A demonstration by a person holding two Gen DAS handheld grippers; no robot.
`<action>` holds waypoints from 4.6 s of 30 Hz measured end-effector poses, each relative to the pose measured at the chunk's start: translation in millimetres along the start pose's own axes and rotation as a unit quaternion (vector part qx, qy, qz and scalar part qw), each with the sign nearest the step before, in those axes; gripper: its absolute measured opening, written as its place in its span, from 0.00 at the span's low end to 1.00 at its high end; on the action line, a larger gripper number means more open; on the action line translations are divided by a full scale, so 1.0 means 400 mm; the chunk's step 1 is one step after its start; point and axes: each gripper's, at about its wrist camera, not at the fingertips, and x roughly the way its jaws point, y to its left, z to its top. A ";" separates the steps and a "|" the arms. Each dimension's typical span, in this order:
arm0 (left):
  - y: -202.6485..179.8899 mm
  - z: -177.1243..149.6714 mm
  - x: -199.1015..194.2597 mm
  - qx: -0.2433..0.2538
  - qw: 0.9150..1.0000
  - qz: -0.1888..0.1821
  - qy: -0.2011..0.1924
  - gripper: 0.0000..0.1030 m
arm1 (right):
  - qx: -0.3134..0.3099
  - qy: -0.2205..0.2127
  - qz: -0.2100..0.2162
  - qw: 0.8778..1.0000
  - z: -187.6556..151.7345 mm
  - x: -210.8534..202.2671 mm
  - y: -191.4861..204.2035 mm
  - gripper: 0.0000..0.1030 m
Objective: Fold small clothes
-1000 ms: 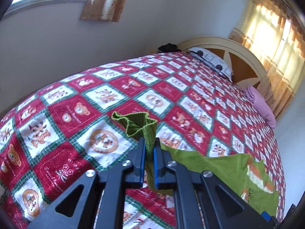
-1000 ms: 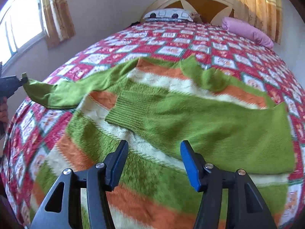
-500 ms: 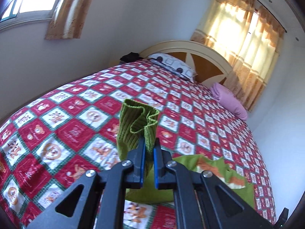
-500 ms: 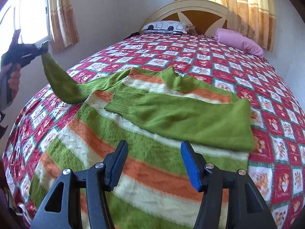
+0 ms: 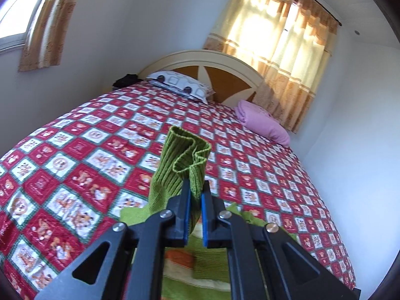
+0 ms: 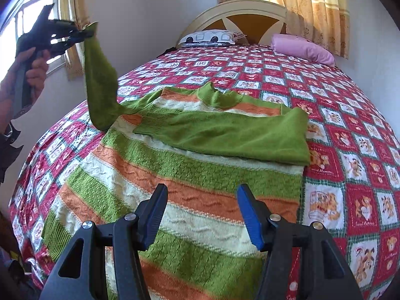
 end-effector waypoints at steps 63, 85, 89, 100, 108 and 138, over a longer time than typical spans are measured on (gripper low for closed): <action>0.218 -0.406 0.235 0.031 0.958 0.245 0.149 0.97 | -0.053 0.022 -0.103 0.993 0.282 0.239 0.024 0.01; 0.225 -0.405 0.240 0.030 0.955 0.253 0.153 1.00 | 0.040 0.088 -0.167 0.981 0.166 0.306 -0.159 0.01; 0.225 -0.405 0.240 0.031 0.954 0.254 0.153 1.00 | 0.042 0.076 -0.195 0.977 0.166 0.300 -0.170 0.01; 0.226 -0.404 0.239 0.031 0.954 0.257 0.153 1.00 | 0.167 0.029 -0.061 0.984 0.133 0.203 -0.255 0.50; 0.223 -0.403 0.234 0.035 0.953 0.261 0.152 1.00 | 0.122 0.068 -0.057 0.989 0.111 0.271 -0.201 0.08; 0.140 -0.363 0.300 0.118 0.946 0.271 0.132 1.00 | 0.052 0.119 -0.098 0.987 0.107 0.291 -0.142 0.37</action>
